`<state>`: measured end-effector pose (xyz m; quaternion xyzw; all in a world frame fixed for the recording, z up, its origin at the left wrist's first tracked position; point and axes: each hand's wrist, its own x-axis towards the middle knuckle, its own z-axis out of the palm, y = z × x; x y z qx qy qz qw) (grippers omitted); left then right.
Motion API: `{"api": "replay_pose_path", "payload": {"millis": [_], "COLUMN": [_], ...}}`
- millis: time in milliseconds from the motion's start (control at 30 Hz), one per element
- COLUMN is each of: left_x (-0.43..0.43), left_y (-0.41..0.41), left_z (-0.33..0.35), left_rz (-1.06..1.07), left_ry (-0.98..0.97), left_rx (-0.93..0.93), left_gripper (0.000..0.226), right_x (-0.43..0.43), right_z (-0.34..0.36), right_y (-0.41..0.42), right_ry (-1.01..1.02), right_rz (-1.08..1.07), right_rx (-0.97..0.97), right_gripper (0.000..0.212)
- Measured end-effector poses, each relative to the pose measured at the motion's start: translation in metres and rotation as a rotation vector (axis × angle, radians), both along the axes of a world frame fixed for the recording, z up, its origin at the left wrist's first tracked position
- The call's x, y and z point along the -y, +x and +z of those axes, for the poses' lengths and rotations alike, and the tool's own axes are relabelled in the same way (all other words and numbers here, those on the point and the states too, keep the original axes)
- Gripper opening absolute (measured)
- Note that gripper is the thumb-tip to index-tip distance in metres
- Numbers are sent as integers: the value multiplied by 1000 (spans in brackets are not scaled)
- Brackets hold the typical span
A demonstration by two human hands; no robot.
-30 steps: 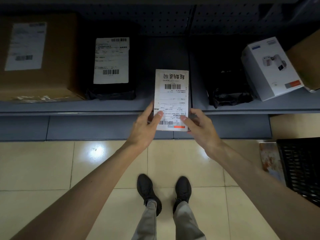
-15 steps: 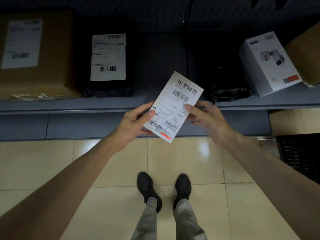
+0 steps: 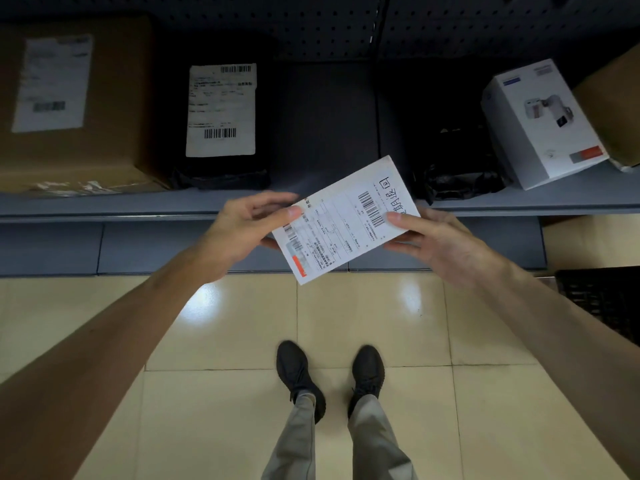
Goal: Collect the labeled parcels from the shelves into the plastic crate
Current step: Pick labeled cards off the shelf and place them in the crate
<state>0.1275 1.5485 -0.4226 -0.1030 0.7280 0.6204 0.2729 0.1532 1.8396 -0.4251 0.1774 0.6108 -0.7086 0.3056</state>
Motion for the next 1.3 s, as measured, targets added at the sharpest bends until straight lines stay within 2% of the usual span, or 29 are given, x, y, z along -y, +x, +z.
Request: {"api": "replay_pose_path", "payload": {"millis": [167, 267, 400, 533, 700, 833, 967, 1033, 1133, 1300], "left_x": [-12, -27, -56, -78, -67, -46, -35, -36, -44, -58], "left_y": [11, 25, 42, 47, 41, 30, 19, 15, 13, 15], "left_z": [-6, -9, -13, -15, -12, -5, 2, 5, 6, 0], "left_rz": [271, 364, 419, 449, 357, 245, 90, 46, 73, 235], "left_ry": [137, 208, 401, 498, 410, 318, 230, 205, 187, 114], "left_rx": [34, 114, 209, 232, 197, 152, 107, 87, 57, -3], "left_gripper": [36, 52, 37, 39, 37, 38, 35, 34, 33, 35], "right_x": [0, 6, 22, 30, 23, 13, 11, 15, 24, 37], "right_z": [0, -1, -5, -9, -6, -2, 4, 7, 8, 5], "right_y": [3, 6, 14, 21, 20, 12, 0, -5, -9, -4], "right_ry": [-72, -141, -206, -240, -87, -14, 47, 66, 67, 67], "right_rz": [-119, -220, -265, -270, -175, -212, -156, -92, -51, -104], "right_rx": [-12, 10, 41, 76, 52, 10, -51, -75, -114, -138], "right_gripper": [38, 43, 43, 50, 45, 53, 35, 33, 31, 32]}}
